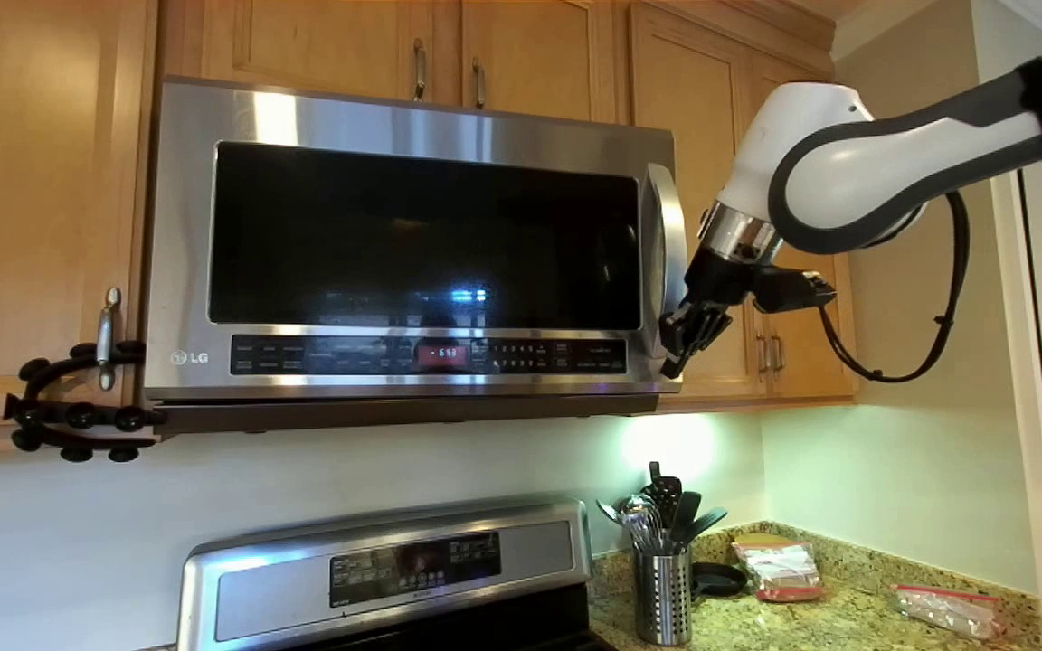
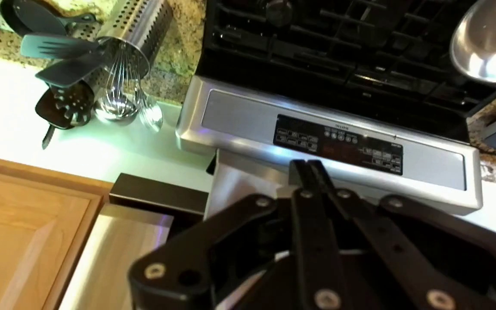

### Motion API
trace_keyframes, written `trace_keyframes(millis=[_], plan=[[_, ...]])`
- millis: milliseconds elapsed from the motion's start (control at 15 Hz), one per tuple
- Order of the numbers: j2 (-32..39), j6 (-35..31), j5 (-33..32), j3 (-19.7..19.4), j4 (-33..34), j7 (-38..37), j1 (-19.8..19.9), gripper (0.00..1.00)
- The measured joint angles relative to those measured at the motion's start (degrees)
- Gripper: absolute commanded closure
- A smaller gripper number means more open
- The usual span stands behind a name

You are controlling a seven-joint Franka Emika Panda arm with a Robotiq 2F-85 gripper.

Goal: Close the microwave door

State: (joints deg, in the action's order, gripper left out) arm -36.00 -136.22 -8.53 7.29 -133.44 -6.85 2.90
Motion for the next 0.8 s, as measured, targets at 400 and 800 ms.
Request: trace_keyframes(millis=[400, 800], plan=[[4.2, -11.6, -3.7, 1.0, 0.3, -3.2, 3.1, 0.97], [10.4, -18.8, -7.2, 1.4, 3.4, -3.5, 6.4, 0.96]])
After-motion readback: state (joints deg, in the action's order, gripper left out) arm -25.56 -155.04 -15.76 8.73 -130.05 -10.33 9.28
